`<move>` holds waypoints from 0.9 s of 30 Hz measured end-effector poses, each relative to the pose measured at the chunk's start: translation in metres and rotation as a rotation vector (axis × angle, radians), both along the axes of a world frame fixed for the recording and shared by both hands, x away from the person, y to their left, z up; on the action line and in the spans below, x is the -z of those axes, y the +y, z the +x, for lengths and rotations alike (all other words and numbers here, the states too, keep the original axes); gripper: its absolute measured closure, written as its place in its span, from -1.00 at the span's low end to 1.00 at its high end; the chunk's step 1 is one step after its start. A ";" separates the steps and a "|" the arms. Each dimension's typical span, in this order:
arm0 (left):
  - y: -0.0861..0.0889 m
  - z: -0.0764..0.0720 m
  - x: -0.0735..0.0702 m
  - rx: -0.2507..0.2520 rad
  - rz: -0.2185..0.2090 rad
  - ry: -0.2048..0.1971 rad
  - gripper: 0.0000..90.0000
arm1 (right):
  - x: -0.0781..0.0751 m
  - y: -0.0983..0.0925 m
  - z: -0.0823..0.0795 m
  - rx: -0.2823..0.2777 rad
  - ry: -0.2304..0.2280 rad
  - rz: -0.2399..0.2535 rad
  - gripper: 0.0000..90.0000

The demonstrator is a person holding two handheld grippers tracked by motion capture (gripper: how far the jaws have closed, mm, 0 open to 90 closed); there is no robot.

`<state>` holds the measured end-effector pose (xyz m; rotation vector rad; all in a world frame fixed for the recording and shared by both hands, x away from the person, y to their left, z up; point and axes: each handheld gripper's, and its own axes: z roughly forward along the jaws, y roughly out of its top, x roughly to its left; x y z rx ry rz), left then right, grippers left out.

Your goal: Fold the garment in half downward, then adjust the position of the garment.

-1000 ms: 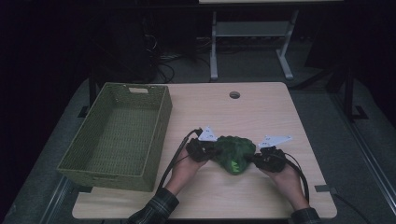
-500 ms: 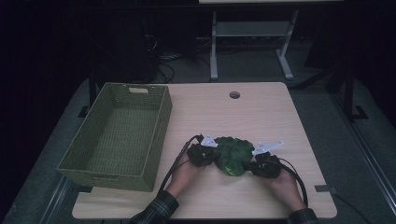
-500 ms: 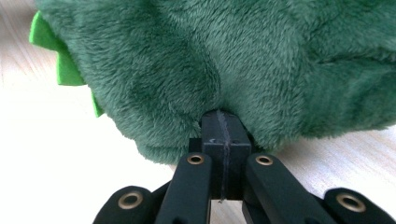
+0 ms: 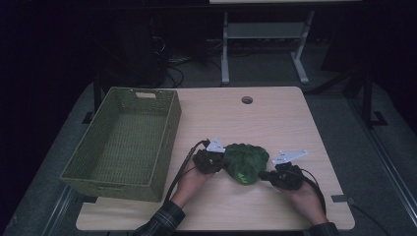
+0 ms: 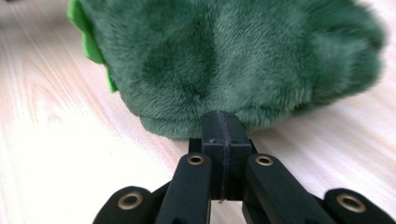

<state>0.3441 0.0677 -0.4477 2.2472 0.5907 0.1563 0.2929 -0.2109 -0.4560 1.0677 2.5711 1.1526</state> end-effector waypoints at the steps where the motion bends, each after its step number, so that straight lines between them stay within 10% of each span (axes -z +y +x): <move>1: 0.001 -0.001 -0.002 0.001 -0.004 0.000 0.92 | -0.003 -0.004 -0.001 0.010 -0.009 0.019 1.00; 14: -0.003 -0.037 -0.019 0.079 -0.050 0.059 0.99 | -0.027 -0.038 0.026 0.127 -0.087 0.060 1.00; 27: -0.042 -0.057 -0.001 0.175 -0.023 0.099 0.99 | -0.019 -0.021 0.087 0.157 -0.034 0.079 1.00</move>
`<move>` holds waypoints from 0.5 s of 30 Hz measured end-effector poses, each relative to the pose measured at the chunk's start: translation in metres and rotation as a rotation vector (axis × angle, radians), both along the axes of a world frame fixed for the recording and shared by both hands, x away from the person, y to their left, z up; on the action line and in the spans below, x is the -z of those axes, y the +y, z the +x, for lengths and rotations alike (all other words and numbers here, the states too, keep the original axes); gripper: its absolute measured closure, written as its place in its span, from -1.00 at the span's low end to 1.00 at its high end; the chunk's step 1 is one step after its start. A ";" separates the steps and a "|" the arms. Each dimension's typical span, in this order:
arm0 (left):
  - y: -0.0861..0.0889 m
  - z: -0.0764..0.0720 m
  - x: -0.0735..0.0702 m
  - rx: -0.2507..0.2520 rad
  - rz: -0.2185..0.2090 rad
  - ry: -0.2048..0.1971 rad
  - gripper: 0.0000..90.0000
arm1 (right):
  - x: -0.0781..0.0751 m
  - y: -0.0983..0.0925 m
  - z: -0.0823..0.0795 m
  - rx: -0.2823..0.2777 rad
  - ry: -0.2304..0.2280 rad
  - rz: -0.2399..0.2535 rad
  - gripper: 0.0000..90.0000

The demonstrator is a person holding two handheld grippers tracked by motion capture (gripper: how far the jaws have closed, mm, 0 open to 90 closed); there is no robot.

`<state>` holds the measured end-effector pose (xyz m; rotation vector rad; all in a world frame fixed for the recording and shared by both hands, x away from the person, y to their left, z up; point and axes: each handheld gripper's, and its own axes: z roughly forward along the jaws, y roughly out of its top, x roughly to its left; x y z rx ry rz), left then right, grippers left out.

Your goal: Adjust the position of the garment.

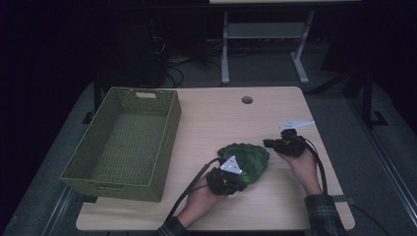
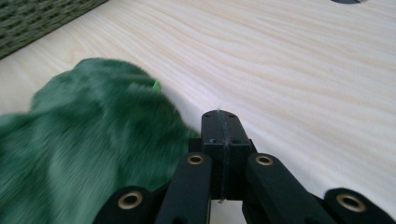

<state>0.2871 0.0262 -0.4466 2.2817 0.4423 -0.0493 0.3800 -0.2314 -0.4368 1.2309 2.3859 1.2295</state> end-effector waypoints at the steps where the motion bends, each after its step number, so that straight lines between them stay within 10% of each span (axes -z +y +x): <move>1: -0.002 0.000 0.002 -0.002 0.001 -0.004 0.99 | 0.001 0.003 0.004 -0.004 -0.003 0.000 1.00; 15: -0.003 0.024 0.022 -0.063 0.050 -0.019 0.99 | 0.029 0.025 0.028 -0.125 0.119 0.003 1.00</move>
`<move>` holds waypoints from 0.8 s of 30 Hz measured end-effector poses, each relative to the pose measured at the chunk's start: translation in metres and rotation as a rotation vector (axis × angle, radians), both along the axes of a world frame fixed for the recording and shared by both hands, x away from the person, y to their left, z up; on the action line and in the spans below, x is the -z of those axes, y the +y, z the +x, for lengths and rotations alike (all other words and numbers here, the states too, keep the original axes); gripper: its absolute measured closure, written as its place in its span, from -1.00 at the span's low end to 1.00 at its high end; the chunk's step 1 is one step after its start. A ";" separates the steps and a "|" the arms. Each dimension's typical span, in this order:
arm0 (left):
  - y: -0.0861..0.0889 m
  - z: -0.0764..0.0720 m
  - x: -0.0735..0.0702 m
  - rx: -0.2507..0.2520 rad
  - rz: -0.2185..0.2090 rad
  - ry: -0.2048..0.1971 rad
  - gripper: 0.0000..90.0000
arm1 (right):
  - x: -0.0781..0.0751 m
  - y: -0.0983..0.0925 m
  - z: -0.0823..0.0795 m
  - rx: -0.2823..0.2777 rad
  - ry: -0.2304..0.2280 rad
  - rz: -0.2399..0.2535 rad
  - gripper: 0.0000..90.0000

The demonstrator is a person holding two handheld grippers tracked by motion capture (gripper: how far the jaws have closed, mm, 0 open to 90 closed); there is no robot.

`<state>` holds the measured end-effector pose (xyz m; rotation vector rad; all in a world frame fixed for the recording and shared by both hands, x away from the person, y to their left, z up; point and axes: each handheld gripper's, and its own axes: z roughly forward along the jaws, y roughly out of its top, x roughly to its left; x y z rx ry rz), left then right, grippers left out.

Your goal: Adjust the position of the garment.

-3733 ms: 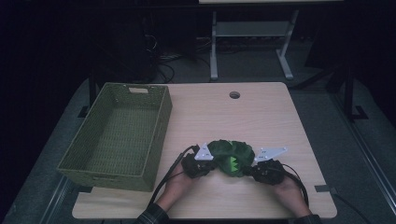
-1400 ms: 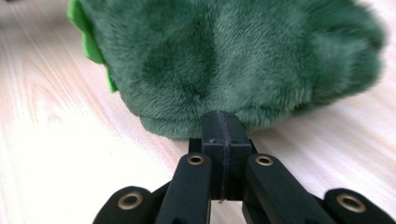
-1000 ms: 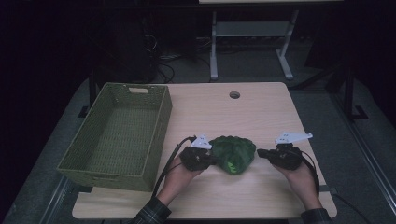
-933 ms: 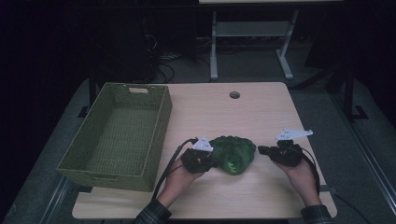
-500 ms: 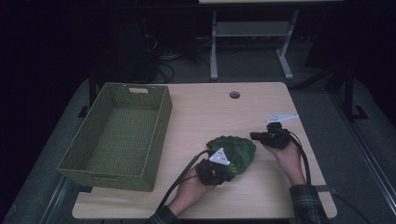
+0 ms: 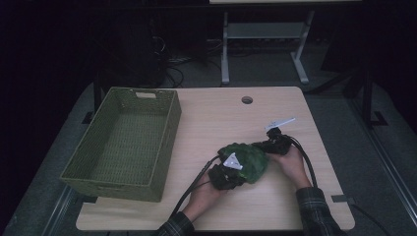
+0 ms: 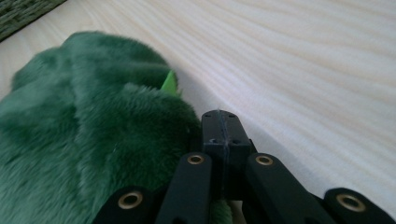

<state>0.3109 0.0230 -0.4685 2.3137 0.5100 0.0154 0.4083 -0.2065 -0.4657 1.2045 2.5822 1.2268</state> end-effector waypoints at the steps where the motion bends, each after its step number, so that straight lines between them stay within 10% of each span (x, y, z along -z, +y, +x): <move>1: 0.001 0.001 -0.001 0.009 0.015 -0.007 0.99 | 0.000 0.000 0.000 -0.005 0.002 0.003 1.00; 24: 0.036 0.020 -0.006 -0.014 0.025 -0.049 0.99 | 0.000 -0.009 -0.048 -0.062 -0.023 0.002 1.00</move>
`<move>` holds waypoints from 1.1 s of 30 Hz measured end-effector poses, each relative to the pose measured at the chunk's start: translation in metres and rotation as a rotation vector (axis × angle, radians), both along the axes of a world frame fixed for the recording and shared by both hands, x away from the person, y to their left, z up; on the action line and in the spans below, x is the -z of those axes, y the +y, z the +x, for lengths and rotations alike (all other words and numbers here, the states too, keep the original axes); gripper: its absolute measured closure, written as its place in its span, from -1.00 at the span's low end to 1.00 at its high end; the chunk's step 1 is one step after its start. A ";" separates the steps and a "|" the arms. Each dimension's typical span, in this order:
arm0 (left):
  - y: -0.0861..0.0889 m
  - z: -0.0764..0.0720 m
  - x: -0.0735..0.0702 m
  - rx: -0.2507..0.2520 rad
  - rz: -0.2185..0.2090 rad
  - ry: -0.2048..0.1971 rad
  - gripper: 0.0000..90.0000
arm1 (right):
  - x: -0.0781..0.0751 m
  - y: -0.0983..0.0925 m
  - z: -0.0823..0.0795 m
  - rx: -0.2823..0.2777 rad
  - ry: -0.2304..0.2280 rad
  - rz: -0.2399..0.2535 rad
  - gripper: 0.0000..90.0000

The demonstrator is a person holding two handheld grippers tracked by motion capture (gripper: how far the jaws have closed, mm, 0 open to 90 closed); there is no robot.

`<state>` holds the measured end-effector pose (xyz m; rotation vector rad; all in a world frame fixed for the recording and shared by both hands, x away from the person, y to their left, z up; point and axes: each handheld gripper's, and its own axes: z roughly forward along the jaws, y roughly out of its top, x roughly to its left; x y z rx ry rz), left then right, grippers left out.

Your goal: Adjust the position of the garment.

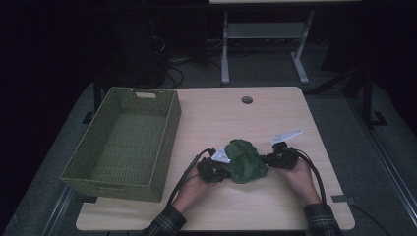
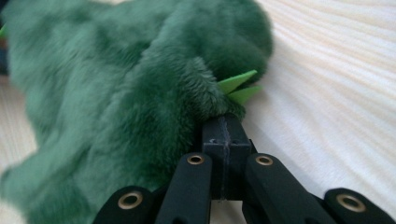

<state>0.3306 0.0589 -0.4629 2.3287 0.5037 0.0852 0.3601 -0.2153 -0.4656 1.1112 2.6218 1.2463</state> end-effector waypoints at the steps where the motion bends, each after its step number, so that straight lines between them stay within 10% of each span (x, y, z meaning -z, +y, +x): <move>1: 0.002 0.001 0.000 -0.005 -0.002 -0.002 0.99 | -0.001 0.001 -0.002 -0.005 0.004 -0.006 1.00; 10: 0.017 0.010 0.000 -0.030 0.002 -0.007 0.99 | -0.002 0.009 -0.020 -0.028 -0.021 -0.032 1.00; 17: 0.027 0.011 -0.008 -0.032 0.003 -0.012 0.88 | -0.010 -0.008 -0.029 0.077 -0.098 -0.035 0.81; 33: 0.045 0.010 -0.024 -0.034 -0.007 0.022 -0.01 | 0.008 -0.055 -0.072 0.300 -0.106 -0.121 -0.59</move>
